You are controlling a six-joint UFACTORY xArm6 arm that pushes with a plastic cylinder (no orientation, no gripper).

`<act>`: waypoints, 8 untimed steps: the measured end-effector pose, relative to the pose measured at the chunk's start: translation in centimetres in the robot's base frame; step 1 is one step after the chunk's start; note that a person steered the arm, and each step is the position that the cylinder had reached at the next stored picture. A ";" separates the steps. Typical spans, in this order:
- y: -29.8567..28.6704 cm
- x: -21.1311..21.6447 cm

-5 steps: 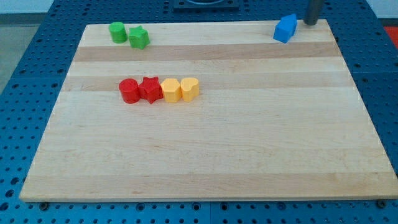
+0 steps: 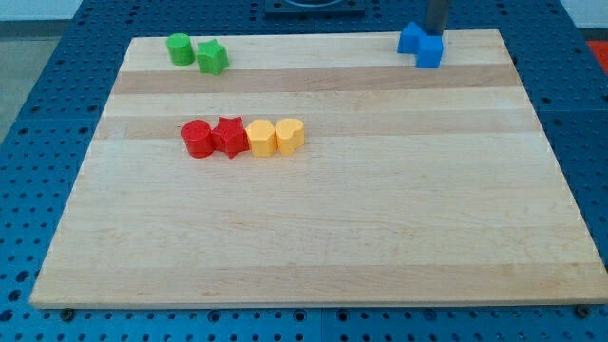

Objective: Place the blue blocks diagonally to the top right of the yellow blocks

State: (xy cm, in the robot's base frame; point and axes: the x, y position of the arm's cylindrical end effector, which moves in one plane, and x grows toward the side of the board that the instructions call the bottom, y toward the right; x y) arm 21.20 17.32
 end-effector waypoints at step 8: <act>-13.5 0.1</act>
State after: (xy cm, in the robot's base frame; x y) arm 21.26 3.78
